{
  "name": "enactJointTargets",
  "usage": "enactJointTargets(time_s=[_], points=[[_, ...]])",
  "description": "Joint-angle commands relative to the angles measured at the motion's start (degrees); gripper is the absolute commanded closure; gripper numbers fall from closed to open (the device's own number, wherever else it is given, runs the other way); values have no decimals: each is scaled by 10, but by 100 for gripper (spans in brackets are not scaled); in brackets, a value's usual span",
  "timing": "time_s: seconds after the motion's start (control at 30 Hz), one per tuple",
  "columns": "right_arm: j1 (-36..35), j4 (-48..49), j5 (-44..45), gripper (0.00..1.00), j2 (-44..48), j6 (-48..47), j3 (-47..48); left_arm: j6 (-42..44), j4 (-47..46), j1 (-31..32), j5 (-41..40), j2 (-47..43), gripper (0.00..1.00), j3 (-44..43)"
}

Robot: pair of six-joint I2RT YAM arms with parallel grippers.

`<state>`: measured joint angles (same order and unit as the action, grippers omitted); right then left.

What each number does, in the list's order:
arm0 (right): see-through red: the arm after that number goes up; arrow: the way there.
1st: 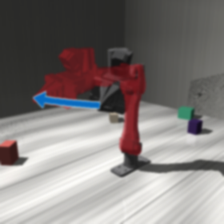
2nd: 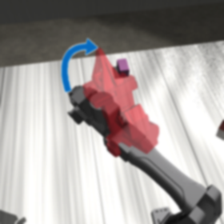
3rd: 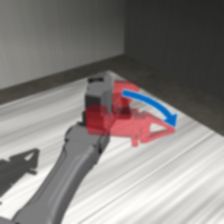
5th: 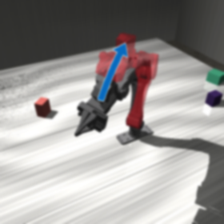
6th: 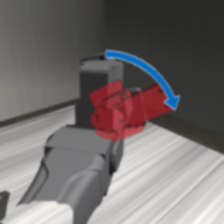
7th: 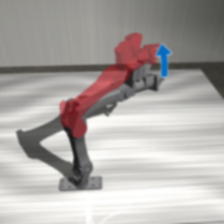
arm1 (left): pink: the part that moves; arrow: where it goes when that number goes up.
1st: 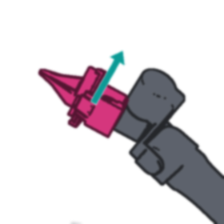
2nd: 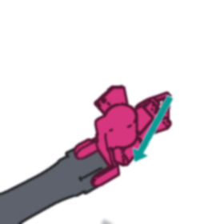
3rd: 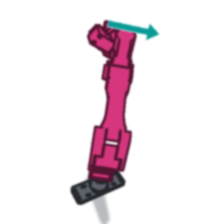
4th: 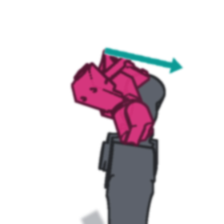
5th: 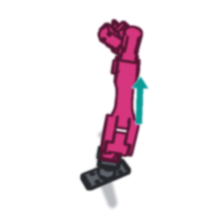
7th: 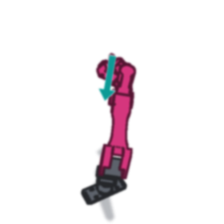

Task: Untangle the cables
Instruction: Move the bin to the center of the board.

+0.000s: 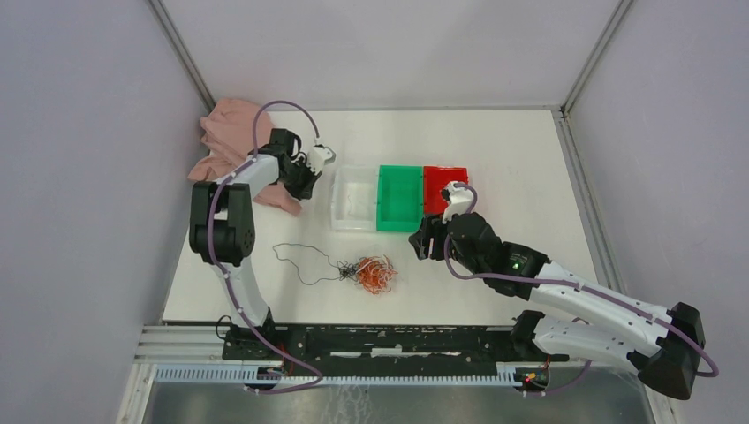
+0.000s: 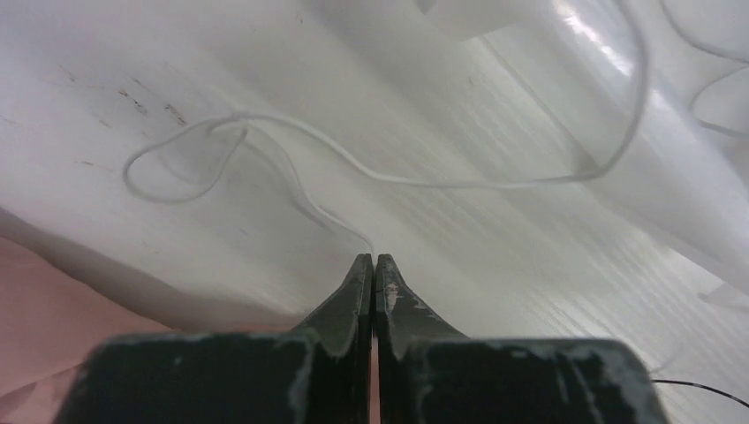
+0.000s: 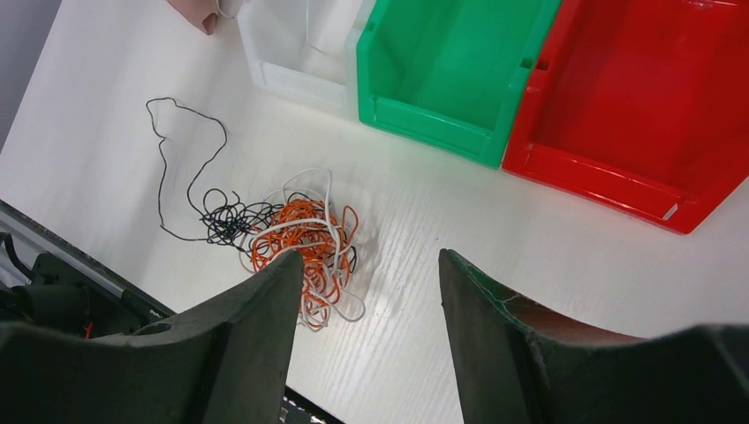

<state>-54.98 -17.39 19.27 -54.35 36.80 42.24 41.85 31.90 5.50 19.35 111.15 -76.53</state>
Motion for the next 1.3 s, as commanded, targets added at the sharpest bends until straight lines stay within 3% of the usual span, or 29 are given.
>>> enactJointTargets(time_s=[0.0,0.33,0.67,1.03,1.27], points=[[2,28,-2,36,2,7,-3,-9,11,0,58,-101,97,-19],[4,37,-4,39,11,10,-9,-94,77,57,110,-237,97,-36],[6,23,14,40,43,21,-17,-208,27,146,135,-208,97,-39],[10,10,21,40,51,20,-18,-245,-127,180,-11,-150,97,36],[14,11,18,41,44,19,-14,-241,-153,186,-43,-104,97,37]])
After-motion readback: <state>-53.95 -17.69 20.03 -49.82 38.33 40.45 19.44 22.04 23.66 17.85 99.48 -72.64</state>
